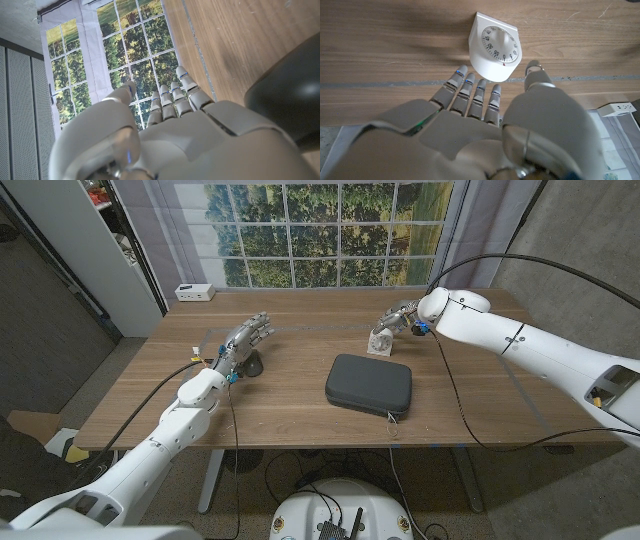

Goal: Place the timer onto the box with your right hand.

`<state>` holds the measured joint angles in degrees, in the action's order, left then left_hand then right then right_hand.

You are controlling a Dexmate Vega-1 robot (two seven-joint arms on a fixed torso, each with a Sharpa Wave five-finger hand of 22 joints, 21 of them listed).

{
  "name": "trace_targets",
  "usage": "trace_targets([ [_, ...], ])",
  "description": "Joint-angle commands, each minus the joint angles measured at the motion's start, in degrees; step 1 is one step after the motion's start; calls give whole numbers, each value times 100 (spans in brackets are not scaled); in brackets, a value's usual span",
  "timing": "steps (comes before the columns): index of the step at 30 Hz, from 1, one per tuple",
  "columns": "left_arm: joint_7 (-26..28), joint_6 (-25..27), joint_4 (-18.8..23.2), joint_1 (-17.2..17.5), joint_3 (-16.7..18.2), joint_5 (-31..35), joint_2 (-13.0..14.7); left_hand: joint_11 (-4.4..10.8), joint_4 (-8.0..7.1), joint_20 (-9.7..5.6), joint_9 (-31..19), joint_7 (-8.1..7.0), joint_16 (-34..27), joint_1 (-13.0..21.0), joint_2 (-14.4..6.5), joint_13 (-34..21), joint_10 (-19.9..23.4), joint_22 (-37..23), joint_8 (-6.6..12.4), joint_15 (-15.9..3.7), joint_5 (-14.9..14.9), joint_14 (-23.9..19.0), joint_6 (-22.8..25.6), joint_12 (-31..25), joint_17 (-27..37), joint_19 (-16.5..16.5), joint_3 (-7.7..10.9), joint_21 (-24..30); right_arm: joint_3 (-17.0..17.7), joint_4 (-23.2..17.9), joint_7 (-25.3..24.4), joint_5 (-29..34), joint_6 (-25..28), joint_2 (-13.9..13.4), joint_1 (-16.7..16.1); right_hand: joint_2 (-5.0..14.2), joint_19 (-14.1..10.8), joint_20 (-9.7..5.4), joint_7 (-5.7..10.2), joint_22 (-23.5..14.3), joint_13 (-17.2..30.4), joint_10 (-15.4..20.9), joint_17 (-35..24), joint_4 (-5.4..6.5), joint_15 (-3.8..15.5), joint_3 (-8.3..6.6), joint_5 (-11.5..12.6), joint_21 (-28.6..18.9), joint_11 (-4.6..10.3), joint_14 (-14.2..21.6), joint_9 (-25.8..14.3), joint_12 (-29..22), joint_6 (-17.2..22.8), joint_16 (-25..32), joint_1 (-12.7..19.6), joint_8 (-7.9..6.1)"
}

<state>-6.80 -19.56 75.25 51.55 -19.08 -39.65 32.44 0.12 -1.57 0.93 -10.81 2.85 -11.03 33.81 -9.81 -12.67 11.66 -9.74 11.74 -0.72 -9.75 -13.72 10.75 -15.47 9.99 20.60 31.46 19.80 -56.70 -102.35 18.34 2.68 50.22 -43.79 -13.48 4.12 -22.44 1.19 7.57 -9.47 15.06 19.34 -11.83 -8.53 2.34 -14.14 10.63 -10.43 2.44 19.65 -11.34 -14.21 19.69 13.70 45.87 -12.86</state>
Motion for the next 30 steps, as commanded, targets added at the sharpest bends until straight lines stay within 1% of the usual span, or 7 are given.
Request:
trace_targets([
  [1,-42,-21,1,91,61,-89,24,10,32,34,-10,-12,13,-2,37,-15,52,-33,4,17,-27,-40,79,-8,9,-7,23,3,-271,389,405,314,-17,259,243,64,-35,-36,69,-24,55,120,-54,-6,748,-10,38,-43,29,159,-16,-60,170,104,89,-63],
  [6,-34,-35,1,112,75,-95,26,8,32,36,-11,-12,14,-9,33,-17,58,-34,-1,17,-26,-40,76,-6,10,-7,27,-5,-284,558,442,332,-27,352,251,137,-64,-59,139,-27,98,206,-106,-21,852,-32,46,-54,147,265,-13,-94,319,190,181,-94],
  [12,-25,-27,-9,119,83,-110,18,-4,33,39,-12,-13,19,-19,32,-20,66,-35,1,22,-24,-35,91,-4,11,-7,30,-15,-229,650,334,344,-56,424,185,352,-116,-177,266,-32,191,473,-240,-70,1023,-132,54,-72,302,559,-10,-194,671,425,496,-166],
  [18,-33,-17,-27,109,84,-111,22,6,34,49,-14,-16,18,-30,34,-22,78,-36,2,23,-23,-43,104,-4,11,-14,32,-28,-76,612,51,361,-222,406,-9,516,-356,-360,496,-49,398,806,-679,-132,1088,-291,5,-132,583,1083,-18,-319,1217,986,1281,-218],
  [21,-68,-36,-62,94,86,-114,23,-1,35,49,-15,-17,20,-34,34,-23,78,-37,1,23,-23,-41,106,-1,11,-13,33,-32,-3,581,-38,355,-254,394,-89,518,-421,-412,493,-57,532,973,-965,-116,1108,-295,-10,-142,716,1210,-54,-391,1457,1254,1666,-223],
  [26,-147,-72,-141,47,86,-129,9,7,36,52,-15,-15,21,-41,33,-25,76,-38,0,19,-22,-43,110,4,11,-12,36,-39,308,352,-299,221,-325,302,-353,572,-544,-511,464,-70,846,1378,-1563,-64,1130,-312,-32,-172,793,1613,-144,-591,1922,1784,2276,-282],
  [30,-231,-92,-218,3,77,-148,-6,-1,38,48,-16,-22,21,-49,40,-27,80,-38,-3,11,-20,-48,111,5,10,-9,35,-45,434,86,-347,174,-228,200,-434,580,-570,-536,451,-72,968,1469,-1767,-44,1137,-319,-33,-175,800,1760,-167,-639,2042,1924,2432,-289],
])
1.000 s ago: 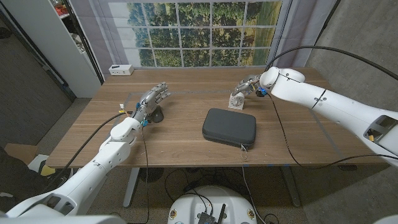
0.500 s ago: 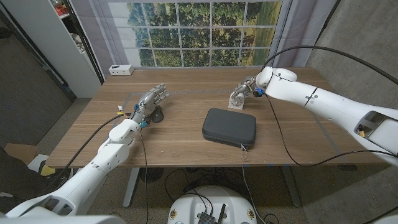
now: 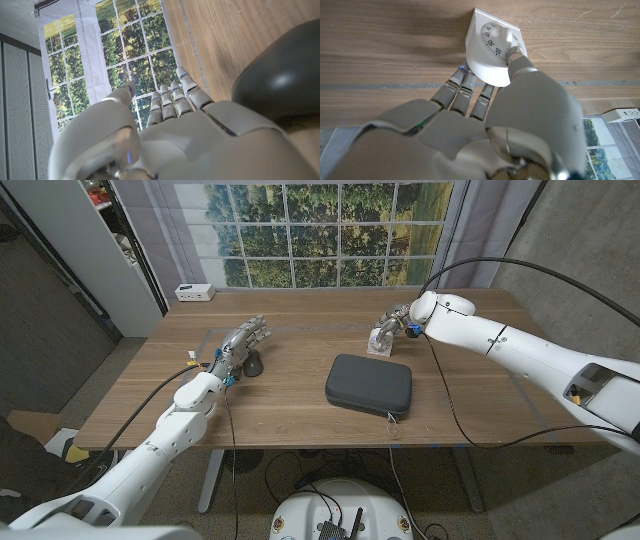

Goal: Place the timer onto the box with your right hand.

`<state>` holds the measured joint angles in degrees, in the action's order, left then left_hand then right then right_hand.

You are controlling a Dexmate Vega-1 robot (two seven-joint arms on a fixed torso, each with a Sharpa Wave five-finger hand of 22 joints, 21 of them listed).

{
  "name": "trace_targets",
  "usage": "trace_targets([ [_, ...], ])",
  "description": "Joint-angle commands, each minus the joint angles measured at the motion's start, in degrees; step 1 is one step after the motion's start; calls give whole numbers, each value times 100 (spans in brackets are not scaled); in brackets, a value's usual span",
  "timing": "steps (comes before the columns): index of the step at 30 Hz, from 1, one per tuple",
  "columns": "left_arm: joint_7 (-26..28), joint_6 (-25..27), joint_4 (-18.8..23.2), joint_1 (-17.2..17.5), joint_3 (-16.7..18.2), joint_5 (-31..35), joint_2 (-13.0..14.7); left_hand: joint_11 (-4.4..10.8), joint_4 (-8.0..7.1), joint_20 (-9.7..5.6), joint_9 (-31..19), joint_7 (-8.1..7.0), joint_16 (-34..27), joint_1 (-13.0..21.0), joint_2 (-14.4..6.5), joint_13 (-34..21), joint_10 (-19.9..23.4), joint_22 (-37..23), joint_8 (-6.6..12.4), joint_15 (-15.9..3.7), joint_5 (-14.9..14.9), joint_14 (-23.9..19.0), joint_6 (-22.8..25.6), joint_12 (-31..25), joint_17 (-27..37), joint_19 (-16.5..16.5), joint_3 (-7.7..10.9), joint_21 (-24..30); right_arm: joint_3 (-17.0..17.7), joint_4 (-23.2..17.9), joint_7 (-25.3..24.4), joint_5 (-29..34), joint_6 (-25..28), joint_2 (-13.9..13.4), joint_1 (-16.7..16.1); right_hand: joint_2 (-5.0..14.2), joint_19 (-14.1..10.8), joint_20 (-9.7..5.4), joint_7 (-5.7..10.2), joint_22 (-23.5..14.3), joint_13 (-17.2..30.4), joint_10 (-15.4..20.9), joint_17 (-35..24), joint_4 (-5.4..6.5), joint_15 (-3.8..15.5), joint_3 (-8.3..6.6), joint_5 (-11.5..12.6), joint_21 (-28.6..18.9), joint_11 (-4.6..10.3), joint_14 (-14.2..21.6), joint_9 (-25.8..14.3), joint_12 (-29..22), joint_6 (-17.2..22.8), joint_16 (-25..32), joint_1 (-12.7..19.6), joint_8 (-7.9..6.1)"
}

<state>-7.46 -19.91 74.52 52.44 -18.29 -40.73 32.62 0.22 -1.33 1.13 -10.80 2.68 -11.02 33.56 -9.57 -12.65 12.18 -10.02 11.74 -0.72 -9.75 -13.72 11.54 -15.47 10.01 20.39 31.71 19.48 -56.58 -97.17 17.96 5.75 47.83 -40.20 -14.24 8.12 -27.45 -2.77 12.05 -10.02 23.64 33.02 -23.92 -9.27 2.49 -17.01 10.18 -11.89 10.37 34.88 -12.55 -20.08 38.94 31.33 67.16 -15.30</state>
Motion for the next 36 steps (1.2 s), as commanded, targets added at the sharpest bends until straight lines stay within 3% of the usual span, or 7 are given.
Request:
trace_targets([
  [1,-189,-70,-172,-98,-4,-44,-33,-13,14,31,-17,-6,22,-28,17,-29,33,-10,-5,13,-20,-46,30,5,8,12,11,-15,450,-504,-312,-146,43,-189,-371,181,-64,-138,1,-17,136,133,-596,35,1121,-34,11,-27,-2,252,-49,-66,146,178,333,-48],
  [2,-207,-74,-186,-106,-5,-51,-38,-15,15,30,-18,-2,23,-30,19,-29,34,-11,-5,14,-20,-45,31,5,8,12,10,-17,470,-571,-295,-162,85,-216,-371,179,-55,-130,-3,-18,171,200,-647,43,1121,-32,9,-23,-67,269,-54,-96,175,199,364,-47],
  [9,-320,-100,-311,-167,-28,-66,-67,-4,19,36,-19,-2,24,-41,24,-32,31,-12,-8,11,-18,-52,33,13,7,10,11,-29,620,-1061,-323,-266,360,-387,-417,148,-87,-126,-13,-18,242,246,-741,55,1122,-13,1,-31,-126,296,-59,-119,215,222,406,-33],
  [26,-515,-221,-414,-196,-58,-78,-105,-4,31,40,-20,1,30,-65,37,-37,37,-13,-15,16,-16,-53,39,23,4,12,12,-53,721,-2615,-243,-566,1396,-1003,-313,183,-34,-124,-18,-19,344,291,-869,102,1123,-12,3,-6,-154,390,-61,-132,263,247,438,-3],
  [36,-611,-298,-525,-280,-113,-59,-190,-10,39,44,-21,4,33,-76,39,-40,42,-14,-18,14,-17,-54,44,29,3,17,17,-67,692,-3297,-300,-880,1977,-1297,-173,186,-16,-100,-20,-19,383,296,-907,118,1121,-19,4,-2,-178,404,-60,-129,254,226,441,21],
])
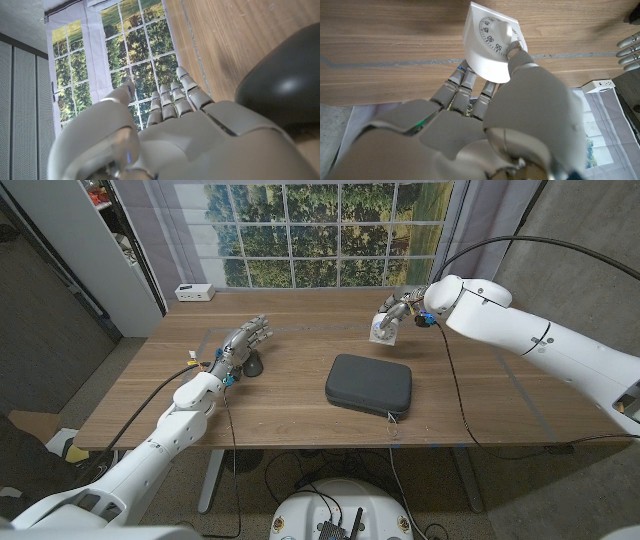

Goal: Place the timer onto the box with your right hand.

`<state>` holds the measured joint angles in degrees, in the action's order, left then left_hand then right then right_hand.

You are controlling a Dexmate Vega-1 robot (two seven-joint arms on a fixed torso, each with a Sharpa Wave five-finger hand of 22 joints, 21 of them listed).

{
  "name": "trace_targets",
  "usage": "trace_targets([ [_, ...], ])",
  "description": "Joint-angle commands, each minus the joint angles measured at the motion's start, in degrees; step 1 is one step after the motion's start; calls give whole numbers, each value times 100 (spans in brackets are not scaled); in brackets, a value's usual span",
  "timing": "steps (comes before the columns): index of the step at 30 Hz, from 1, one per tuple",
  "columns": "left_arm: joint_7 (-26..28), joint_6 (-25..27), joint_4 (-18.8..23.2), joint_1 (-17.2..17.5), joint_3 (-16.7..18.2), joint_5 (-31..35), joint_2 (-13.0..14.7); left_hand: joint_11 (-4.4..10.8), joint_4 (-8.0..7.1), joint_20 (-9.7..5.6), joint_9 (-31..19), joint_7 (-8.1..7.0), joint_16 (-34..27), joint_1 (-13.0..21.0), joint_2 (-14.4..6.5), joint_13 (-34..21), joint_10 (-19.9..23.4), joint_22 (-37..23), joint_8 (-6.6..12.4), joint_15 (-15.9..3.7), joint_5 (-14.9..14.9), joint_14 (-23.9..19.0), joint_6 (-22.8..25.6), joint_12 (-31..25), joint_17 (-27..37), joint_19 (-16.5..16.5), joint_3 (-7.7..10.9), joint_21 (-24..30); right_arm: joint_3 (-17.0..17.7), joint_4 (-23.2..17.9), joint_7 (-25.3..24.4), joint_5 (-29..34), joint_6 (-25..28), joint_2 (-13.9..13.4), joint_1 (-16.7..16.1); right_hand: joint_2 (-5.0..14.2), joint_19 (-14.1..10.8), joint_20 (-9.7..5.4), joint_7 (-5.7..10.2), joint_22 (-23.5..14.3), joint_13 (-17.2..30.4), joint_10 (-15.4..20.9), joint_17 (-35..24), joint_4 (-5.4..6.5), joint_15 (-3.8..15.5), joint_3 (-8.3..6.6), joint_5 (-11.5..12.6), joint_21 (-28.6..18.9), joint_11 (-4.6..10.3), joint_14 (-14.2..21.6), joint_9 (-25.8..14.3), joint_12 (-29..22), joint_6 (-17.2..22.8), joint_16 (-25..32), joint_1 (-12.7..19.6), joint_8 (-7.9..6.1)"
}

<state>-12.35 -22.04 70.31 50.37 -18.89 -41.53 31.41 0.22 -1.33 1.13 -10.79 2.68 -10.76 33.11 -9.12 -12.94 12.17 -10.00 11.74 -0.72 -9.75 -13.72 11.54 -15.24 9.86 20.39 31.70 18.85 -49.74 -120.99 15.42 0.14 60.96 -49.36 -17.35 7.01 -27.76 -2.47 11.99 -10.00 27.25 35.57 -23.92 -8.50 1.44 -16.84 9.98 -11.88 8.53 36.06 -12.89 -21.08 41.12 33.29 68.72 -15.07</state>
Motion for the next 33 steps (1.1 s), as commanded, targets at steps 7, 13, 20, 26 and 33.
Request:
trace_targets([
  [7,-250,-133,-226,-154,-91,14,-121,-8,45,46,-22,3,8,-39,-7,-13,45,-16,-17,15,-17,-54,55,10,18,18,20,-14,-30,-1291,-136,-636,1050,-534,227,304,29,-125,-15,-21,47,50,-941,48,1228,-41,24,1,-12,316,-27,-29,43,33,291,8],
  [13,-273,-135,-231,-170,-103,35,-107,-2,51,47,-23,8,10,-48,-7,-16,55,-17,-23,7,-17,-54,49,12,18,20,24,-25,-120,-1615,-305,-931,1515,-592,304,300,46,-106,-17,-22,73,69,-974,52,1226,-45,21,5,-23,334,-27,-32,42,28,295,22],
  [20,-353,-99,-189,-163,-90,6,-40,5,57,49,-23,6,11,-56,-7,-18,37,-18,-27,9,-17,-56,47,25,17,22,27,-36,-8,-1811,-638,-1462,1869,-488,191,307,85,-89,-18,-22,111,66,-1004,73,1224,-56,18,16,14,335,-28,-22,27,-11,281,46],
  [26,-409,-41,-179,-179,-99,-1,5,-9,62,51,-23,14,12,-62,-7,-19,55,-18,-27,10,-17,-57,51,22,17,21,30,-46,19,-2030,-1581,-2413,1902,-583,161,319,113,-88,-15,-22,136,79,-1018,85,1223,-72,18,21,24,321,-30,-21,21,-46,277,59],
  [33,-623,-95,-391,-322,-147,-18,-66,-10,69,52,-24,8,14,-70,-6,-22,56,-19,-26,7,-17,-55,63,27,16,26,34,-56,-212,-2051,-3339,-4416,1902,-736,508,312,121,-79,-14,-22,166,78,-1044,85,1220,-82,15,18,14,304,-33,-14,33,-76,280,66],
])
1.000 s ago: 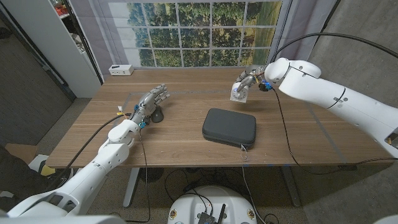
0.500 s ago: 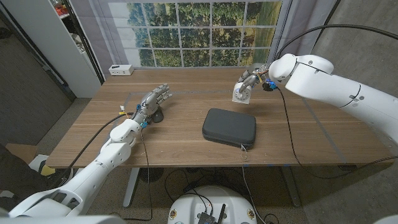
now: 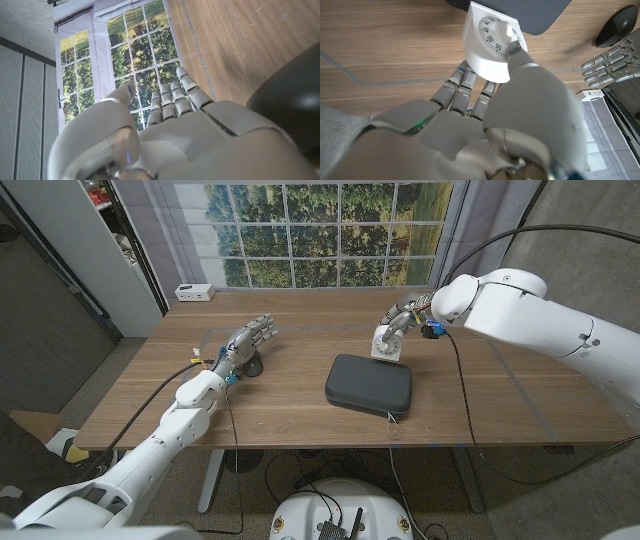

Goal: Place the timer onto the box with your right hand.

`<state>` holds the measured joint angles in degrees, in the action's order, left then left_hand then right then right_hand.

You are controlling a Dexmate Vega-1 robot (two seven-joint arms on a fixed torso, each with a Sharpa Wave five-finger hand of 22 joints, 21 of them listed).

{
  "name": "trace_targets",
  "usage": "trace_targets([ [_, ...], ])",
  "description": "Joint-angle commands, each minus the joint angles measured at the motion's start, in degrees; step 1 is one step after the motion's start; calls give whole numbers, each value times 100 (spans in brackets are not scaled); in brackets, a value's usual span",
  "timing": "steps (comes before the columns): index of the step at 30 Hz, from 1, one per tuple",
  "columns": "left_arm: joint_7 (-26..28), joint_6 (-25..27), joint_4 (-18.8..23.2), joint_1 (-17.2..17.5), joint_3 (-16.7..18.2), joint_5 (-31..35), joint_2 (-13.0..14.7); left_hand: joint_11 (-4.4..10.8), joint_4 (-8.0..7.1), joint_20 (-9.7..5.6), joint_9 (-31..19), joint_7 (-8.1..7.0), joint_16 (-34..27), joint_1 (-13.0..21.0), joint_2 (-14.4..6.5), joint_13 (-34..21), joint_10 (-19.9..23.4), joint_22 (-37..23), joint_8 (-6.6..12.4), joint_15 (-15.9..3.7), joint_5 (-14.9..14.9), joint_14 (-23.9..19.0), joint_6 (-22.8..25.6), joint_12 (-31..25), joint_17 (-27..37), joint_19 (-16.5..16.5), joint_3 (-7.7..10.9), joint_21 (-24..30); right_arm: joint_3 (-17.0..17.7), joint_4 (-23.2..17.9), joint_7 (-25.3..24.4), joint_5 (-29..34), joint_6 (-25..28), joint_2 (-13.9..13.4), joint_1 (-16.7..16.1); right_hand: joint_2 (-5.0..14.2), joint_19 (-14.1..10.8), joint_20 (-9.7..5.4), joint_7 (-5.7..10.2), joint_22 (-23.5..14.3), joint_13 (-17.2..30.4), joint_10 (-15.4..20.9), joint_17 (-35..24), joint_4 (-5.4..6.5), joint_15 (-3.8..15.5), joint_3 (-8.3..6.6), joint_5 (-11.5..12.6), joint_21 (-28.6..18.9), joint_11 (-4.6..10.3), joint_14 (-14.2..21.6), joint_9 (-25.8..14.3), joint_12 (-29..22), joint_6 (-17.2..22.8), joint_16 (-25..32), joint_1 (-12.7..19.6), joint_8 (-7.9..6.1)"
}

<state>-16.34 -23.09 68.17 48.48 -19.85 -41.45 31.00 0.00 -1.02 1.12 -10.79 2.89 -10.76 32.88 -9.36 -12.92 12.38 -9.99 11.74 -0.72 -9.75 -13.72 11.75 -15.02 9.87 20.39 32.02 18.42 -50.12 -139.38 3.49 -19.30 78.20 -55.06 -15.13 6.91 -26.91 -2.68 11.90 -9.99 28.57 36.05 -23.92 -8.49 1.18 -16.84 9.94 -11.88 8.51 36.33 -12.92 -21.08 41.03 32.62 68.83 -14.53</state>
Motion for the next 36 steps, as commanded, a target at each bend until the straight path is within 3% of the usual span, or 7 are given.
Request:
trace_targets([
  [1,-242,15,-192,-147,-58,-28,-31,9,39,51,-24,-12,13,-48,18,-23,35,-20,-26,4,-17,-57,42,6,14,25,3,-16,-186,-205,-2371,-2713,179,-169,301,321,38,-55,-5,-24,39,29,-1041,95,1236,-80,17,16,19,261,-31,-11,44,-26,254,13],
  [5,-314,12,-268,-210,-87,-18,-56,15,43,54,-24,-15,14,-52,20,-24,36,-20,-28,6,-17,-58,40,8,14,26,5,-21,-146,-201,-3048,-3437,179,-148,256,322,44,-52,-5,-24,56,15,-1052,100,1245,-83,14,15,19,255,-33,0,49,-42,249,17],
  [10,-379,21,-321,-265,-116,-9,-74,19,46,55,-24,-9,15,-57,20,-26,38,-20,-28,5,-16,-57,45,10,14,28,6,-27,-20,-188,-3405,-3767,179,-86,46,318,49,-53,-3,-24,75,14,-1060,109,1243,-83,13,13,10,226,-35,6,52,-76,233,24],
  [28,-344,71,-292,-260,-159,14,-114,14,60,56,-25,-13,18,-74,19,-30,38,-21,-35,6,-17,-56,43,22,13,34,15,-51,177,-151,-3328,-3798,179,-6,-281,294,91,-12,1,-25,145,-80,-1073,142,1221,-75,5,13,-16,65,-43,72,33,-232,161,63],
  [32,-329,92,-282,-252,-164,12,-117,10,63,59,-25,-12,15,-79,17,-31,45,-21,-36,15,-17,-63,43,23,14,36,17,-57,145,-148,-3321,-3853,179,-37,-233,222,117,67,21,-26,157,-247,-1053,200,1188,-4,-9,14,-19,-113,-39,164,-62,-364,11,118],
  [36,-318,116,-272,-249,-171,14,-117,20,68,56,-25,-16,16,-84,16,-33,57,-22,-38,6,-17,-63,41,22,14,35,21,-67,59,-154,-3484,-4159,179,-115,-58,13,157,199,26,-27,122,-502,-1049,188,1173,152,-13,20,-92,-388,-21,325,-293,-513,-150,233],
])
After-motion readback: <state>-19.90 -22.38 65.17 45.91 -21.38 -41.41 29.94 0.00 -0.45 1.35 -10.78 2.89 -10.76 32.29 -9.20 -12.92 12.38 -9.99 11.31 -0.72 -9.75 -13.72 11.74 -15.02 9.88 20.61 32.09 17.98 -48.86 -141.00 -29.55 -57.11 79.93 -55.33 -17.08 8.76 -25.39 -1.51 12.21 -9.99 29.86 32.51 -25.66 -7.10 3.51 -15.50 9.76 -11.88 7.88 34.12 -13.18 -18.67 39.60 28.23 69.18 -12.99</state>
